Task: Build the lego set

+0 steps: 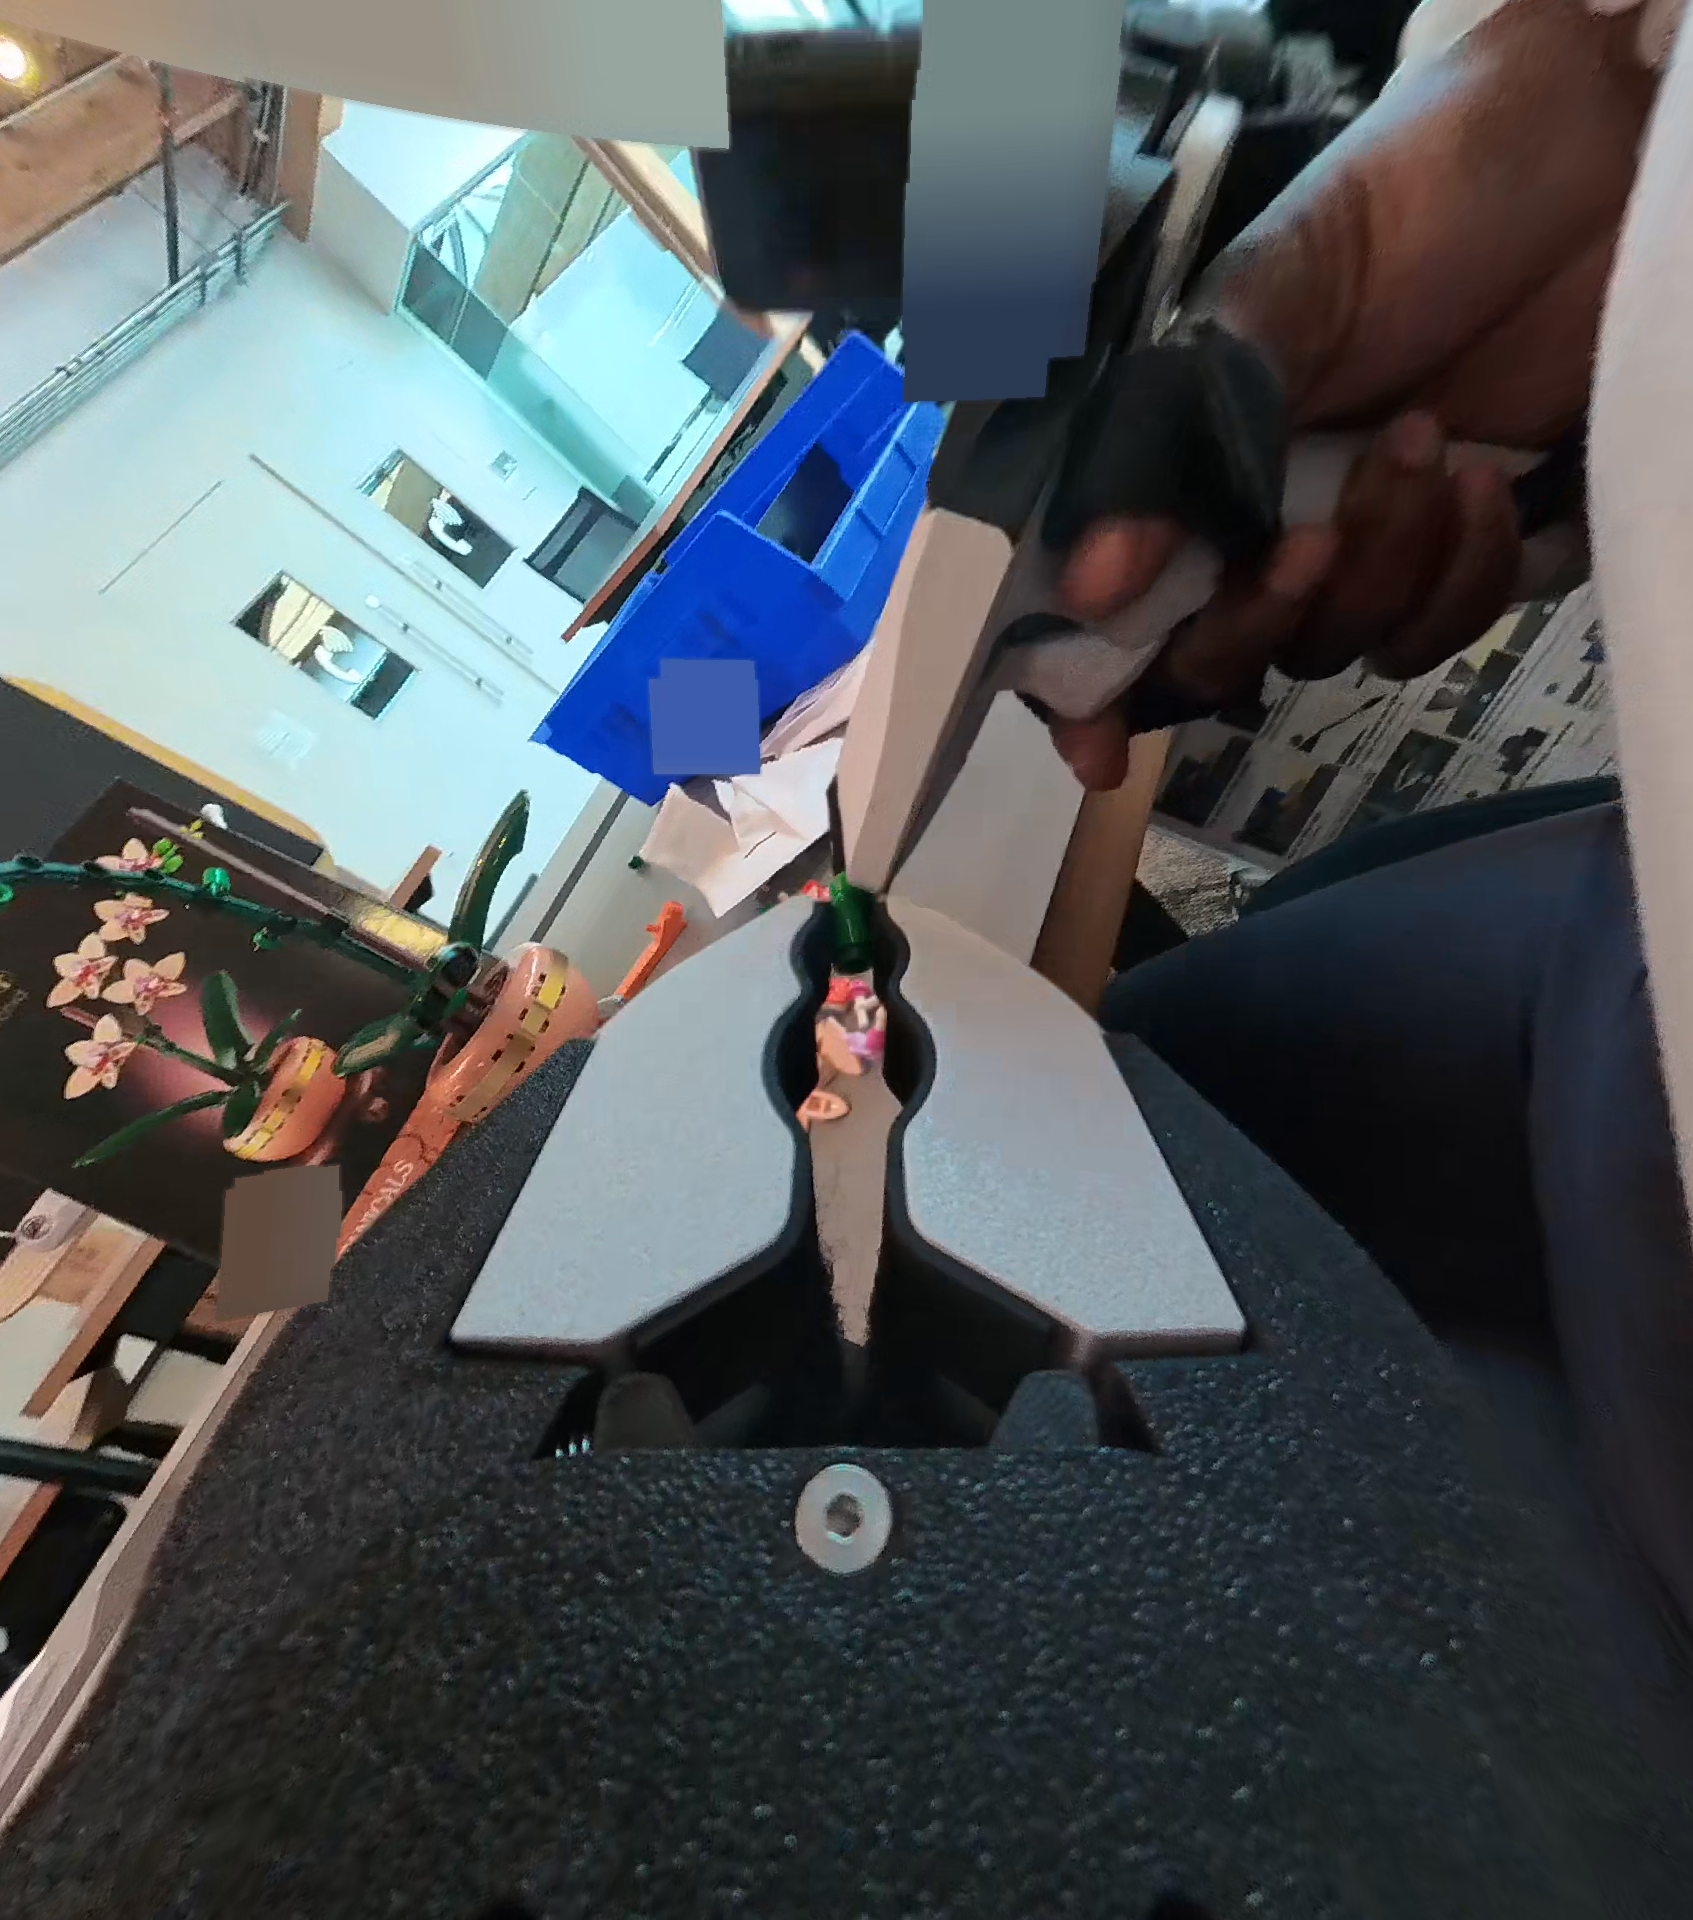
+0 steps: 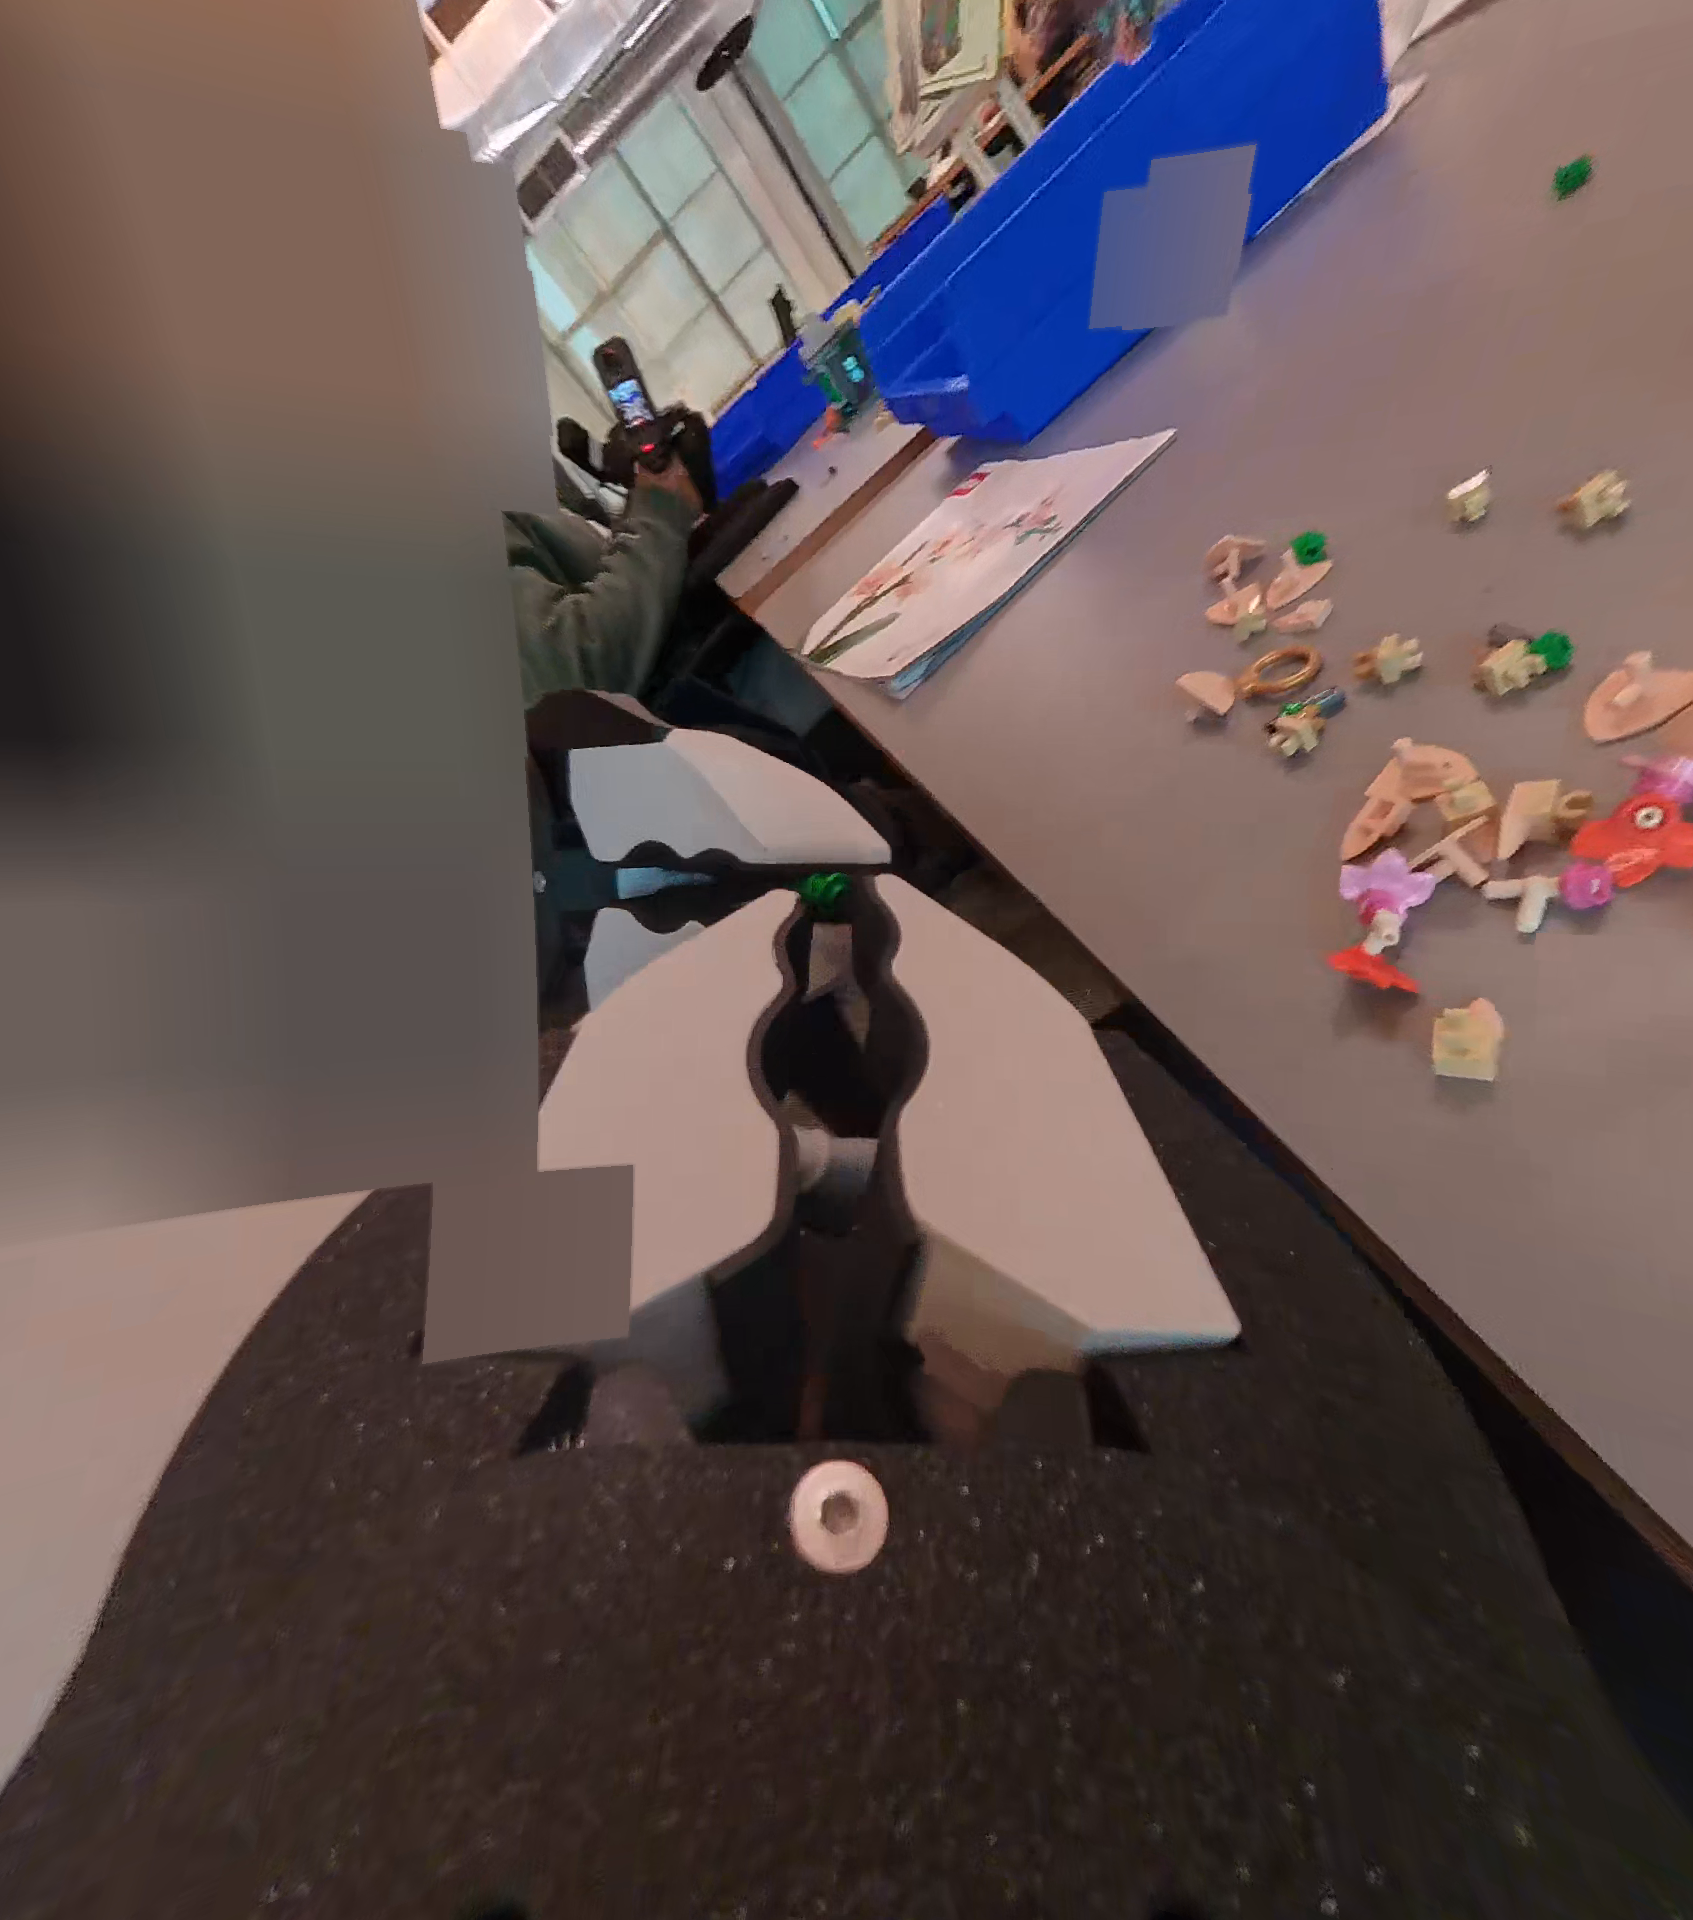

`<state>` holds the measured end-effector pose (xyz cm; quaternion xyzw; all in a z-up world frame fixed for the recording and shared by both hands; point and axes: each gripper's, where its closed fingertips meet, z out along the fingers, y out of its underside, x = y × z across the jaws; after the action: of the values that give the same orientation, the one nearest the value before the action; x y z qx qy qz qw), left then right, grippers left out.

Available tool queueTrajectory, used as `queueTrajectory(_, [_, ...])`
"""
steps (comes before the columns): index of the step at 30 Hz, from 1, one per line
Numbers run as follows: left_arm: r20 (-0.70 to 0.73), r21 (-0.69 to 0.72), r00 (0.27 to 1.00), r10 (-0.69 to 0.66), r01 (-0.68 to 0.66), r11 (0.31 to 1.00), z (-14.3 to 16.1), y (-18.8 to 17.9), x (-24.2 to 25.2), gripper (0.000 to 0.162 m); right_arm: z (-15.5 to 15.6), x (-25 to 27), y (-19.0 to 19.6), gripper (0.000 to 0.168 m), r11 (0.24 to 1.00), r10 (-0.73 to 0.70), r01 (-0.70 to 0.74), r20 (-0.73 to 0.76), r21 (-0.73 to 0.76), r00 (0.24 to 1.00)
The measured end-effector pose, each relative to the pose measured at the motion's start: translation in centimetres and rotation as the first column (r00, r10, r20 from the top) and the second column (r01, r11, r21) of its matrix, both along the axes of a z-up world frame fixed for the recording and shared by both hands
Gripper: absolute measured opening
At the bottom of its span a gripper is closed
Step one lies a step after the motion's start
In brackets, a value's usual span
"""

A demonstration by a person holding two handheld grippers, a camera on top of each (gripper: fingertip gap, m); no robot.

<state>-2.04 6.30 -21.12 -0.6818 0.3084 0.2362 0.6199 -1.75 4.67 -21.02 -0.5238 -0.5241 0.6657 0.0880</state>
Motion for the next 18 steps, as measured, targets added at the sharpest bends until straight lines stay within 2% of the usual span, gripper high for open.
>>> queueTrajectory(1, [-0.006,-0.008,1.0,0.012,-0.012,1.0,-0.12,0.03,-0.05,0.006,0.02,0.02,-0.13,0.007,0.999,-0.015,0.015,-0.012,0.045,1.0])
queueTrajectory(5, [-0.015,0.004,1.0,0.018,-0.017,1.0,0.05,-0.06,0.01,0.007,0.28,0.23,-0.29,0.005,0.983,-0.044,0.057,-0.076,0.175,0.996])
queueTrajectory(10, [-0.038,-0.004,0.999,0.009,-0.009,1.0,-0.01,-0.08,0.08,0.006,0.16,0.11,-0.21,0.009,0.987,-0.052,0.06,-0.057,0.15,0.997])
queueTrajectory(14, [-0.084,-0.003,0.996,-0.005,0.005,1.0,0.12,-0.07,0.0,0.007,0.31,-0.05,-0.45,0.005,0.987,-0.035,0.045,-0.066,0.152,0.997])
queueTrajectory(18, [-0.1,-0.016,0.995,0.019,-0.021,1.0,-0.03,0.17,-0.32,0.007,0.3,0.09,-0.59,0.004,0.975,-0.014,0.037,-0.108,0.218,0.994])
